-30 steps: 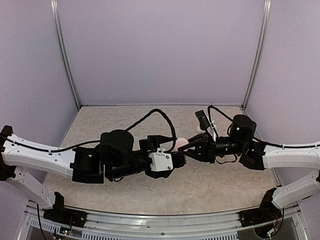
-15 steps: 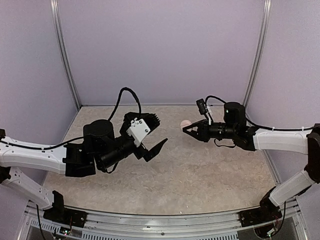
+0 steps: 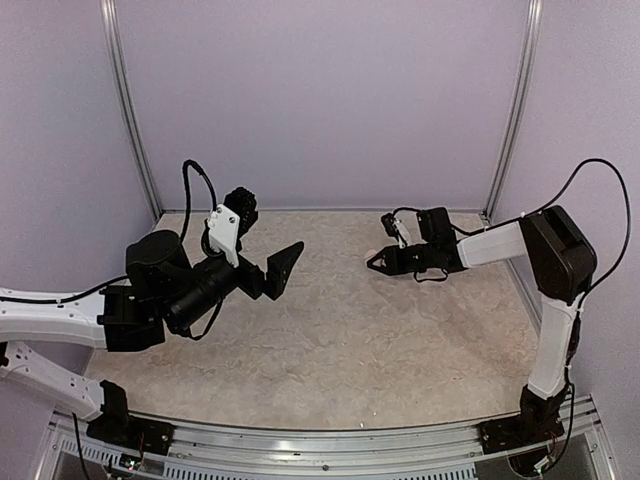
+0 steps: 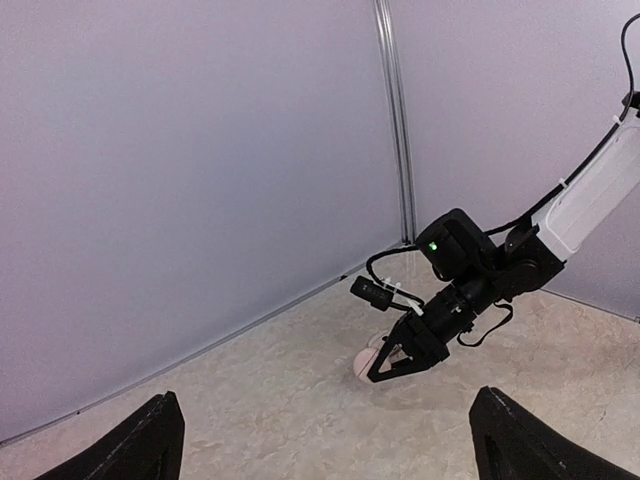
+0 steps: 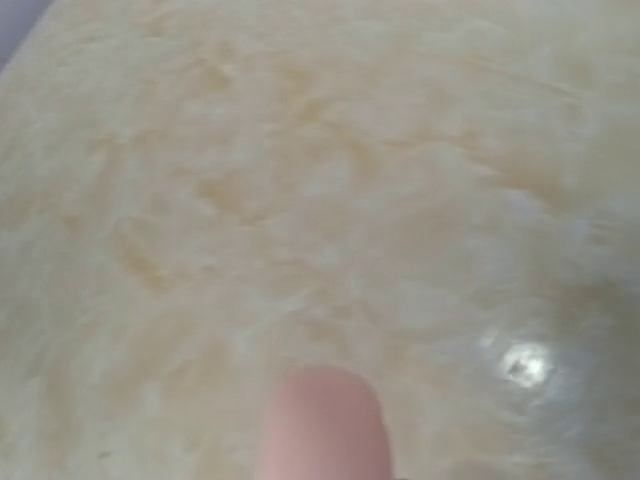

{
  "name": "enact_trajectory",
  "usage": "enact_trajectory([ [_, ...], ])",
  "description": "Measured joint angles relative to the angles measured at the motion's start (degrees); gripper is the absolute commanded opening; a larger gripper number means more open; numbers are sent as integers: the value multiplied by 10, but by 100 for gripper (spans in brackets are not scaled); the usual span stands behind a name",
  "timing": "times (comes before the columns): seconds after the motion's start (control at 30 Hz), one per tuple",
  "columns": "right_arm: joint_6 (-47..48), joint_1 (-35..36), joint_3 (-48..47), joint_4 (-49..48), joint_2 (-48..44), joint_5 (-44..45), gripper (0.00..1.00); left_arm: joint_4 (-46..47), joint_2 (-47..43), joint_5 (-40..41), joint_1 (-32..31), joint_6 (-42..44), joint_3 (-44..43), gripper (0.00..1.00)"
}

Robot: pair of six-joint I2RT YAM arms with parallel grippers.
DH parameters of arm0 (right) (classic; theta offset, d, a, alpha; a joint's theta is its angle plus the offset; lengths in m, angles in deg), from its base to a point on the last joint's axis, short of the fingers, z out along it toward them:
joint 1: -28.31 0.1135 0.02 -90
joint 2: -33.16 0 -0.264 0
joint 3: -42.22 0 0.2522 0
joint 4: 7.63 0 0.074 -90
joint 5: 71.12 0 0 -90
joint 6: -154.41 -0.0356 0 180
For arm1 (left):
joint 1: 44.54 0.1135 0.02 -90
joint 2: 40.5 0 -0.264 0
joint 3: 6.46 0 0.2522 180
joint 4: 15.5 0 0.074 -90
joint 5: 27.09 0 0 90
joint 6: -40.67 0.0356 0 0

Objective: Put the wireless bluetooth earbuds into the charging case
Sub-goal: Place the charging case with the earbuds at the center of the board.

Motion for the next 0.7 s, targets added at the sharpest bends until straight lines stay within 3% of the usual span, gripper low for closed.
enact_trajectory([
  [0.7,6,-79,51,41,17,-9,26,-5,15,25,5,-24,9,99],
])
